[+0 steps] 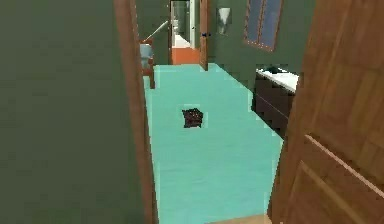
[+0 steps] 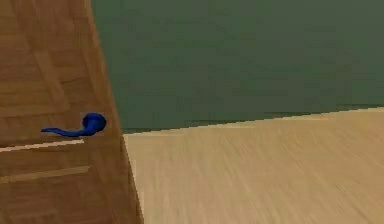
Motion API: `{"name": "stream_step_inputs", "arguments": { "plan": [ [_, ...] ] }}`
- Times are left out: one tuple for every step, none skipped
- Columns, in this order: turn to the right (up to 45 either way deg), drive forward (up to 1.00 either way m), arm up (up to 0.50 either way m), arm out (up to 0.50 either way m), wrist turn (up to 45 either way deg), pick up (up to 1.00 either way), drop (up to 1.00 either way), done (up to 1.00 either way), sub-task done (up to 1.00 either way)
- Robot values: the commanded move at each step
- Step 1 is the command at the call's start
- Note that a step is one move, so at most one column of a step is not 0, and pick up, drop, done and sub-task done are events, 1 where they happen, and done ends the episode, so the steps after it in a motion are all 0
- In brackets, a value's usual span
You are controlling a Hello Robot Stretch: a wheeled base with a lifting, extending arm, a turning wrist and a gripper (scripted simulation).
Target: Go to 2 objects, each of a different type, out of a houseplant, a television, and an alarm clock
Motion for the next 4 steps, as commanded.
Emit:
{"name": "stream_step_inputs", "arguments": {
  "plan": [
    [0.0, 1.0, 0.0, 0.0, 0.0, 0.0, 0.0, 0.0, 0.0],
    [6.0, 0.0, 0.0, 0.0, 0.0, 0.0, 0.0, 0.0, 0.0],
    [0.0, 0.25, 0.0, 0.0, 0.0, 0.0, 0.0, 0.0, 0.0],
    [-45.0, 0.0, 0.0, 0.0, 0.0, 0.0, 0.0, 0.0, 0.0]
  ]
}}
